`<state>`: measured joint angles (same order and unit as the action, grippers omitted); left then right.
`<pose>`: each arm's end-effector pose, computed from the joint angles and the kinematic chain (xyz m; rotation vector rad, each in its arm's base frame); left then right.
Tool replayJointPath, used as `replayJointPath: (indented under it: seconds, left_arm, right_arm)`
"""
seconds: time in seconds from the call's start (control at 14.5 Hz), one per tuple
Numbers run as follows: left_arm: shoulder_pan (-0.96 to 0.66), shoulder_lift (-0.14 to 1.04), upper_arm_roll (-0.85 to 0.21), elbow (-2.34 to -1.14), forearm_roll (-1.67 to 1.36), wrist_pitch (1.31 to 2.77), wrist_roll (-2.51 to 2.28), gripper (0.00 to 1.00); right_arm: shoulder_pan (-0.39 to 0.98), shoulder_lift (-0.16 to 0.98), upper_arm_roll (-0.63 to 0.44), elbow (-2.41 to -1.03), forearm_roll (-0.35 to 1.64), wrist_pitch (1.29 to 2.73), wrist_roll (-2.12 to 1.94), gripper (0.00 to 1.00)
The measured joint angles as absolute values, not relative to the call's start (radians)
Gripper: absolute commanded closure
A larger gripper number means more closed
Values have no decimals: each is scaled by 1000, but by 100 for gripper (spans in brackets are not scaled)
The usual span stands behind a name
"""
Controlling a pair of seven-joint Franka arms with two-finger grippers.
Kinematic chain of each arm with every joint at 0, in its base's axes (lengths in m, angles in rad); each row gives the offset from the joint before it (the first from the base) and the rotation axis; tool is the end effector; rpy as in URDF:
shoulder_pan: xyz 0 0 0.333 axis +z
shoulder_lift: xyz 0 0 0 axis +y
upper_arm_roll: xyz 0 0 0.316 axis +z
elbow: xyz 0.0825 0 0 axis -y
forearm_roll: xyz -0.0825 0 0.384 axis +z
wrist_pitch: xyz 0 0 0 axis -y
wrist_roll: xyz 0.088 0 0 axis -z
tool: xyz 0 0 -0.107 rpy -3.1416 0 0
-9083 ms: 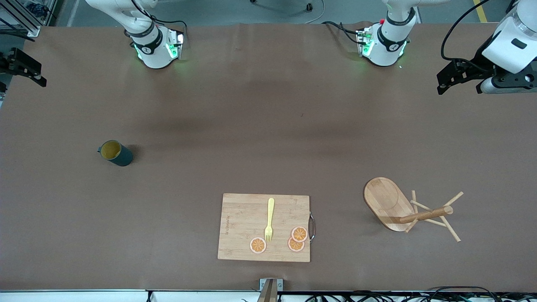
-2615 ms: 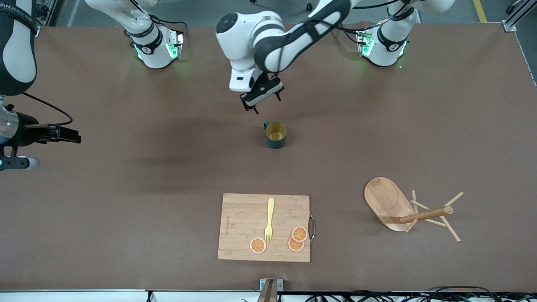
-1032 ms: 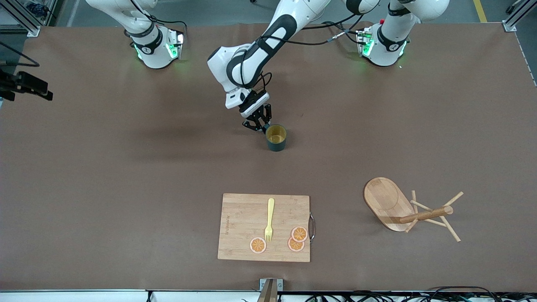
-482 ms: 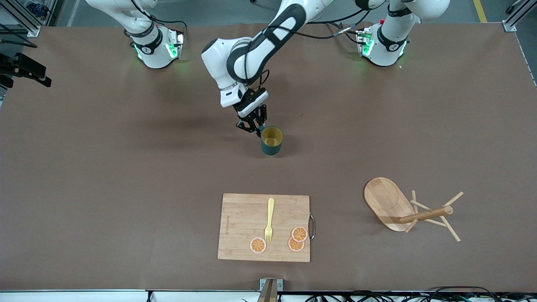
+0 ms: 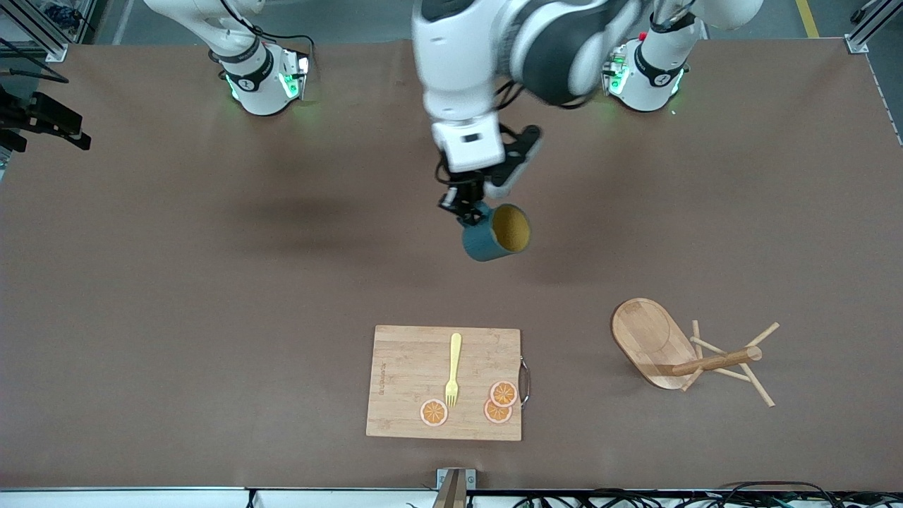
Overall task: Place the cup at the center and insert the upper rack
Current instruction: 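Lift the mug with the left gripper and carry it to the mug tree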
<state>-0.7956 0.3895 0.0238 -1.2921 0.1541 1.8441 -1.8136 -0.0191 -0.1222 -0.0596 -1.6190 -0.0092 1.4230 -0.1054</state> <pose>0.5018 -0.4757 0.5433 2.6386 1.4582 0.3008 0.4984 -0.0425 0.6540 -3.1343 -0.0414 0.1158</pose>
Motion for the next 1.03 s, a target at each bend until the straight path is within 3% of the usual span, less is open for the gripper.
replayJointPath:
  seconds: [0.48,0.76,1.03]
  left_arm:
    - [-381,312,25,-1321,-355,1842,-1387,100]
    - [-193,345,25,-1348,-615,1842,-1192,100]
    - [-106,428,24,-1353,-844,1842,-1062,100]
  right_arm:
    - [-18,-122,-59,-1619,-9,1428,-106,0]
    - [-18,-122,-59,-1619,-8,1429,-106,0]
    - [-18,-122,-59,-1619,-8,1429,-106,0]
